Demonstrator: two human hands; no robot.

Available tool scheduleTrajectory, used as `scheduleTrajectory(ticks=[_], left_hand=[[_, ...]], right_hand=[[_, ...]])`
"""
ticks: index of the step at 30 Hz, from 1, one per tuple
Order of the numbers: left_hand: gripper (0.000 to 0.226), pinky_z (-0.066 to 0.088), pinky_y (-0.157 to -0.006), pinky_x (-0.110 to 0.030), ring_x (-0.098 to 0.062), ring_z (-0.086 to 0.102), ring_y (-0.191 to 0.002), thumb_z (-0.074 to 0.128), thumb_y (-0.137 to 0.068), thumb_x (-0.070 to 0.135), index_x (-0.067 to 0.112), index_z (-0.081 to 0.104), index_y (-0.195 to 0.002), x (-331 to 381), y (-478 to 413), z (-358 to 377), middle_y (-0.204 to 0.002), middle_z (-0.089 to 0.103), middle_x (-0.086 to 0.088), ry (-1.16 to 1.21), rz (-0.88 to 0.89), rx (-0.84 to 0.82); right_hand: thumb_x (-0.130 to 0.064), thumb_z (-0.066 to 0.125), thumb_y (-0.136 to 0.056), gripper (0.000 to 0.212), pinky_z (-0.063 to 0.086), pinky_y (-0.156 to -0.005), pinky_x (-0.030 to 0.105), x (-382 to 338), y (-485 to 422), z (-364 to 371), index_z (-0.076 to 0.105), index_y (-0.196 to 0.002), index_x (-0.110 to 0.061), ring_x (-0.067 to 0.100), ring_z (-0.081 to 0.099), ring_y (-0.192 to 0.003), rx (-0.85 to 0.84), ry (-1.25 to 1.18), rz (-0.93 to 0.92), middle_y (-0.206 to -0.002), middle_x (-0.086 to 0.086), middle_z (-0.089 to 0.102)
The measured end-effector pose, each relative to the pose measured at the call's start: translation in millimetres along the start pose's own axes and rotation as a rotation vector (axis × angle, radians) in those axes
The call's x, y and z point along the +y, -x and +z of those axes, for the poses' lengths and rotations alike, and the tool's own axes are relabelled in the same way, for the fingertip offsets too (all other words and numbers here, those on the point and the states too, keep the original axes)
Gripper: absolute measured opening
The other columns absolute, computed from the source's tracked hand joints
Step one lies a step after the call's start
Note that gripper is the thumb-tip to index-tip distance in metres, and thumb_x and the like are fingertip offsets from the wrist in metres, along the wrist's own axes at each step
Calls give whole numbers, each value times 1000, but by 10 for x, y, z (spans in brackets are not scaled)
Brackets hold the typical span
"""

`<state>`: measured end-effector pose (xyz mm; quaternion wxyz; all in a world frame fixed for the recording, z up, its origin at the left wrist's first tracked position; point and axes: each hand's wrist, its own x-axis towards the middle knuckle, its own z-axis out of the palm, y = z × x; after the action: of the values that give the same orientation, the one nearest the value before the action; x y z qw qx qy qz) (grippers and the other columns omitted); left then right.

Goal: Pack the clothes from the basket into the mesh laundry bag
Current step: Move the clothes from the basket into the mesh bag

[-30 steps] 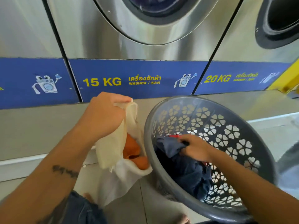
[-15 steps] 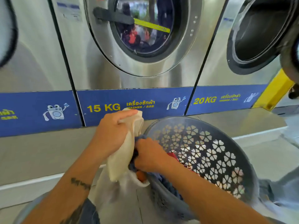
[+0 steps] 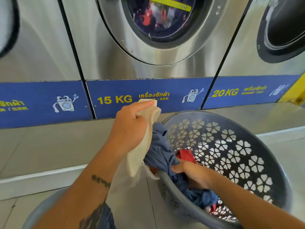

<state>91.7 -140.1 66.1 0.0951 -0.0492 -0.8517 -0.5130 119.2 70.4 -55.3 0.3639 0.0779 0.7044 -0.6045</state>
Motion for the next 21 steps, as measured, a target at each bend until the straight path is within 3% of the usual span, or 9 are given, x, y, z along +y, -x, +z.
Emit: scheduleTrajectory(ticks=[4, 7, 11, 14, 15, 16, 17, 18, 21], left_hand=[[60, 47, -84, -36, -30, 58, -114, 37, -85, -1, 34, 64, -126, -53, 16, 10, -132, 62, 1, -77, -15, -62], [58, 41, -98, -31, -22, 53, -124, 38, -87, -1, 30, 62, -130, -87, 37, 6, -142, 53, 7, -141, 7, -118], [58, 39, -89, -19, -21, 57, -118, 40, -85, -2, 29, 63, -129, -113, 67, -25, -138, 58, 8, -168, 72, -159], [58, 43, -69, -11, -14, 67, -91, 43, -84, -3, 31, 65, -125, -93, 98, -128, -116, 72, -1, -95, 59, -125], [59, 40, -55, -8, -7, 65, -67, 42, -84, -5, 31, 66, -124, -81, 114, -182, -78, 69, 16, -50, 38, -110], [62, 32, -44, -7, -4, 56, -47, 40, -83, -8, 31, 67, -123, -72, 127, -227, -101, 46, 20, -9, 10, -96], [64, 27, -38, -8, -3, 45, -36, 39, -82, -11, 31, 67, -122, -73, 140, -269, -78, 67, 14, 15, -15, -84], [65, 26, -36, -9, -3, 40, -32, 39, -82, -11, 31, 68, -121, -82, 150, -301, -61, 66, 19, 19, -31, -72], [64, 28, -37, -10, -2, 41, -32, 39, -83, -11, 31, 67, -122, -96, 197, -378, -67, 63, 18, 13, -55, -54]], right_hand=[[3, 55, -90, 32, 53, -101, 55, -20, -82, 57, 74, -112, -10, 36, 73, -104, 112, 39, -121, -110, 15, 77], [8, 57, -88, 21, 58, -80, 42, -255, -30, 56, 70, -92, -8, 21, 73, -78, 347, 136, -328, -84, 8, 76], [-2, 66, -82, 24, 43, -61, 15, -681, 79, 306, 57, -88, -23, -3, 55, -63, 641, 452, -672, -75, -11, 63], [-13, 68, -78, 45, 47, -76, 13, -721, 127, 619, 45, -113, -27, -2, 60, -89, 400, 611, -692, -96, -10, 61], [-21, 67, -77, 52, 48, -91, 25, -676, 99, 701, 41, -121, -26, 9, 60, -100, 274, 750, -641, -105, -6, 60], [-28, 64, -76, 54, 42, -104, 36, -604, 62, 743, 39, -124, -26, 18, 56, -108, 198, 951, -604, -110, -3, 58], [-31, 62, -76, 54, 33, -111, 42, -542, 32, 766, 39, -125, -27, 22, 51, -114, 173, 1128, -592, -114, -2, 55], [-30, 61, -76, 54, 29, -113, 43, -508, 15, 748, 41, -126, -28, 22, 49, -116, 177, 1193, -615, -116, -2, 55], [-19, 66, -74, 61, 46, -105, 40, -592, 43, 614, 45, -130, -30, 13, 57, -117, 202, 808, -724, -122, -6, 61]])
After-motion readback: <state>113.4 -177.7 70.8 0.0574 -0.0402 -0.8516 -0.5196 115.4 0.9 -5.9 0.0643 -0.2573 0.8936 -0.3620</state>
